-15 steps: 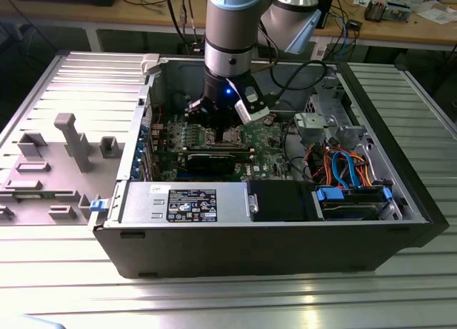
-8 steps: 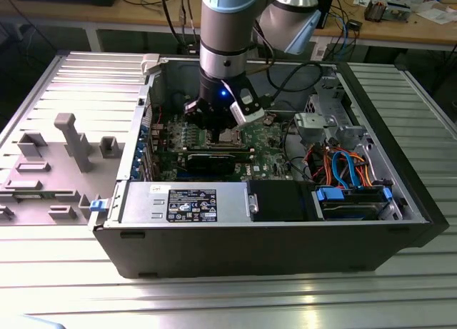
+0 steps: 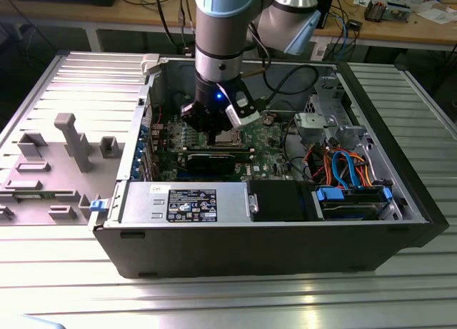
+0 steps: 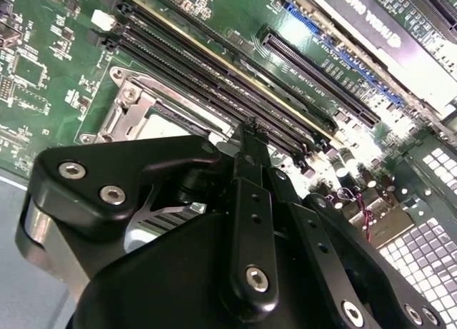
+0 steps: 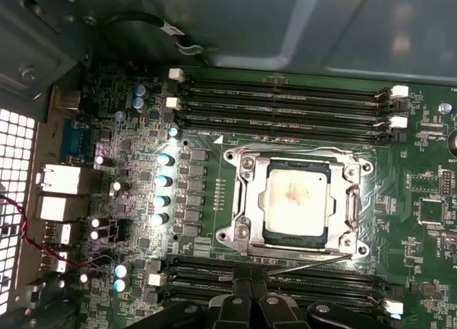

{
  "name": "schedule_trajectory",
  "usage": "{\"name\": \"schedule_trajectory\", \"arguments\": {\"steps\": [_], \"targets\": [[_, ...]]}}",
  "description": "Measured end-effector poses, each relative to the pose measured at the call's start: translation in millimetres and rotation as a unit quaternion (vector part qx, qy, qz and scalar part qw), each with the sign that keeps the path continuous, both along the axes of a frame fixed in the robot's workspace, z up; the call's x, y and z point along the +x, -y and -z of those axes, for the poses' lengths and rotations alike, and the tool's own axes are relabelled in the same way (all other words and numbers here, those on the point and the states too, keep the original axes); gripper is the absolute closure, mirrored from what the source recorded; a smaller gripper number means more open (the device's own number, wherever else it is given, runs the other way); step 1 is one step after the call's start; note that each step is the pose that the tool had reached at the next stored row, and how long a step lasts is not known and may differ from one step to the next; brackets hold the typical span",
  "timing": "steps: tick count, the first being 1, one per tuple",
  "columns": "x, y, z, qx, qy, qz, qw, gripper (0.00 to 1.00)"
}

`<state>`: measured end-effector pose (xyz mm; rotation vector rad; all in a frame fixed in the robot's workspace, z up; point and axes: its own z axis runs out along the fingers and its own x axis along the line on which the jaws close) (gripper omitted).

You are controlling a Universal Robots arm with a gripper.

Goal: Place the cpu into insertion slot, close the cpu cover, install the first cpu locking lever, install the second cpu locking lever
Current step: 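Install the second cpu locking lever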

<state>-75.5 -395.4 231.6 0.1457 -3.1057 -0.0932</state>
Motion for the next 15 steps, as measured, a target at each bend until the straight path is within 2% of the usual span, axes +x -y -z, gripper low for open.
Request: {"name": "schedule_trajectory", "arguments": {"steps": [5,8,9,12,15], "targets": [[-2.8,1.0,0.4,0.0015,0.0000,0.000,1.00000,0.89],[-3.8,2.2,0.9,0.0062,0.0001,0.000,0.99998,0.89],[-4.3,2.8,1.0,0.0089,0.0000,0.000,0.99996,0.89],[-5.1,3.6,1.7,0.0131,0.0001,0.000,0.99991,0.89],[-6.1,4.7,2.6,0.0143,0.0000,0.000,0.99990,0.89]]}}
